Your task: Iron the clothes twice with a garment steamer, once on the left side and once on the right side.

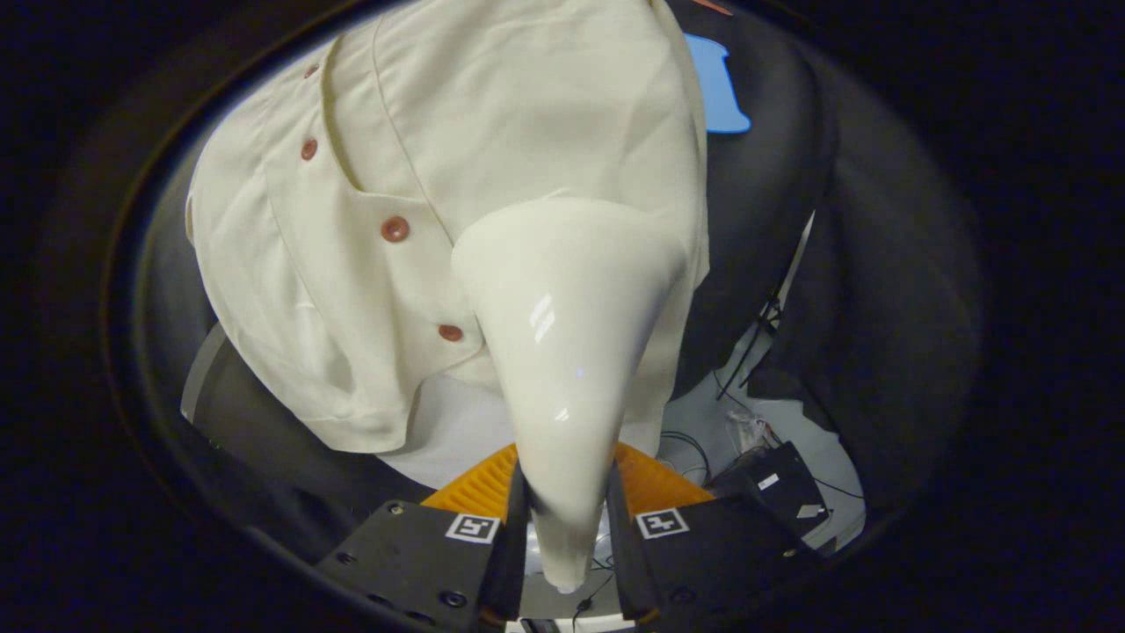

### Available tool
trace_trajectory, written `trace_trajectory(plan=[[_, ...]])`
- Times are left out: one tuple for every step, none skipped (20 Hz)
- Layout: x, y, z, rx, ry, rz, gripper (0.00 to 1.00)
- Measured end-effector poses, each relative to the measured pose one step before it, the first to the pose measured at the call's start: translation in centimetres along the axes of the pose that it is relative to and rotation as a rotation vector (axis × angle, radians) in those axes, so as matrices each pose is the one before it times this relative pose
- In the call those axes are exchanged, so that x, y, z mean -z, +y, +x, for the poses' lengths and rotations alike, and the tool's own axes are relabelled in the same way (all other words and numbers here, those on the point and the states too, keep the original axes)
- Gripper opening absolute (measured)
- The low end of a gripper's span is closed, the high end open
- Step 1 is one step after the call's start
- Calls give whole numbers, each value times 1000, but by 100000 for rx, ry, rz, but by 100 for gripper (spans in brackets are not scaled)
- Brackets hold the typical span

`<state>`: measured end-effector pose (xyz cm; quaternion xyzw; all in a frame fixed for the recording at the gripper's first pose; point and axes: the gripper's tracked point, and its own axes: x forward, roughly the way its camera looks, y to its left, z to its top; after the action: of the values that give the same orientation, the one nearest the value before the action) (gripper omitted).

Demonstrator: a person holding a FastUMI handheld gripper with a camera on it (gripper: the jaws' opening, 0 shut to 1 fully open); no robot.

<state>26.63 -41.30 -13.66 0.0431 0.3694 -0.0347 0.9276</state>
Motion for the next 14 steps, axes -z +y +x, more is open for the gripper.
trace_trajectory(plan=[[921, -567, 492, 892, 1406, -230, 42], [797, -251, 238, 739, 1276, -14, 42], [885, -57, 482, 339, 1343, -800, 42], [860, -4, 397, 358, 1404, -400, 42], [672, 95, 292, 37, 835, 339, 42], [603, 187, 359, -234, 363, 425, 42], [560, 49, 236, -209, 5, 634, 42], [569, 140, 206, 1, 152, 613, 42], [772, -74, 189, 1057, 182, 1126, 42], [646, 85, 171, 725, 2, 1307, 42], [483, 233, 92, 278, -569, 1119, 42], [539, 142, 57, 546, 128, 850, 42], [532, 85, -317, 14, -300, 477, 42], [426, 139, -251, 36, -1, 553, 43]])
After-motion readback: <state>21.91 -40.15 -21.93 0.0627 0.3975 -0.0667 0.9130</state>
